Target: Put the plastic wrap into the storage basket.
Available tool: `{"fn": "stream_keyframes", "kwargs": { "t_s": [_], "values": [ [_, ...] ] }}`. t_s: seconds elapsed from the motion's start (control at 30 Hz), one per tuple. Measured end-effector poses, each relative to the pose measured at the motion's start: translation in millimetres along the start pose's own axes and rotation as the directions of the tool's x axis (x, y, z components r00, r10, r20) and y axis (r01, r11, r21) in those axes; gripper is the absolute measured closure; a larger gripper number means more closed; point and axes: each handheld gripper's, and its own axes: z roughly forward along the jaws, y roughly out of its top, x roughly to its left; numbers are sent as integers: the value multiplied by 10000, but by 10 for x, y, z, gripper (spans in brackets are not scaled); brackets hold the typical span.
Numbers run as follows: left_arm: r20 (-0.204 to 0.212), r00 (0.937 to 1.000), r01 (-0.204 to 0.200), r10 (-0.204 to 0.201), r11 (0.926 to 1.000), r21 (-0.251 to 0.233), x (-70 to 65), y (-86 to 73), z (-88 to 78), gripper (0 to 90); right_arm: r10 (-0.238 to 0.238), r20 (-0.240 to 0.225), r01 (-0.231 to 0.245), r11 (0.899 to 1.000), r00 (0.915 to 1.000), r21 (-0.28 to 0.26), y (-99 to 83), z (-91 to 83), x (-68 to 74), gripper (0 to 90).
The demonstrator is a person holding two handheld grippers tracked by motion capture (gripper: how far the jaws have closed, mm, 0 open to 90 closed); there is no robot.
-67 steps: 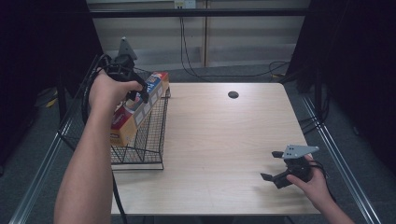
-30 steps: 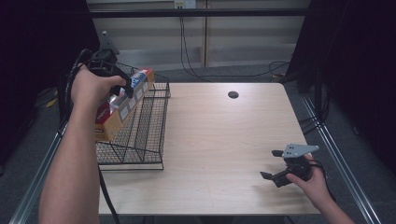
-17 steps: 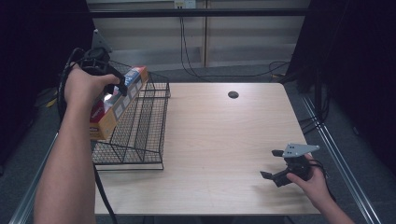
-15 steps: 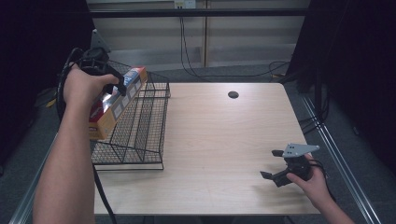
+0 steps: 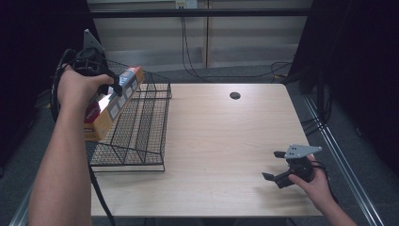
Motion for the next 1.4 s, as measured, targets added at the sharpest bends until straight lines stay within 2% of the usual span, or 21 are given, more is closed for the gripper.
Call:
{"fn": "stream_keyframes", "kwargs": {
  "t_s": [0.03, 0.1, 0.37, 0.6, 0.77, 0.83, 0.87, 0.97, 1.07, 1.13, 1.17, 1.37, 1.4],
  "values": [
    [-37, 10000, -74, 74, 9999, -141, -2, 1, -7, 453, -2, -1, 2, 10000, 10000, -3, -1, -1, -1, 28],
    [127, 9999, 44, -43, 10000, -54, 4, 2, -23, 453, 11, 40, -11, 10000, 10000, 12, -1, -1, -2, 27],
    [93, 10000, 28, -26, 9998, -198, -7, 25, -104, 452, -19, 70, 19, 10000, 10000, 45, 0, 5, -1, 27],
    [-98, 9998, 177, -182, 9986, -490, 59, 19, -161, 452, -7, 34, 7, 10000, 10000, 44, 0, 4, 1, 27],
    [-181, 9992, 358, -367, 9980, -517, 105, 0, -160, 451, -9, 48, 9, 10000, 10000, 36, 2, 5, -1, 27],
    [-175, 9993, 314, -323, 9983, -498, 124, -4, -157, 451, -20, 16, 20, 10000, 10000, 13, 2, 6, 0, 27],
    [-180, 9986, 489, -499, 9975, -518, 123, -10, -151, 451, -18, 21, 18, 10000, 10000, 18, 2, 6, 1, 27],
    [-280, 9988, 399, -412, 9982, -453, 169, -19, -129, 450, -5, -10, 5, 10000, 10000, 14, 2, 5, 0, 27],
    [-302, 9979, 556, -574, 9968, -575, 199, -29, -115, 450, -18, 25, 18, 10000, 10000, 24, 2, 5, 0, 27],
    [-292, 9981, 526, -543, 9970, -576, 214, -32, -108, 449, -18, 45, 18, 10000, 10000, 49, 2, 5, 1, 27],
    [-372, 9966, 719, -740, 9958, -560, 219, -38, -94, 449, -34, 39, 34, 10000, 10000, 64, 1, 8, 3, 27],
    [-555, 9961, 667, -691, 9968, -437, 277, -54, -40, 448, -15, 41, 14, 10000, 10000, 64, 2, 8, 4, 27],
    [-542, 9954, 760, -786, 9959, -484, 276, -58, -26, 448, -32, 40, 32, 10000, 10000, 63, 1, 8, 4, 28]
  ]
}}
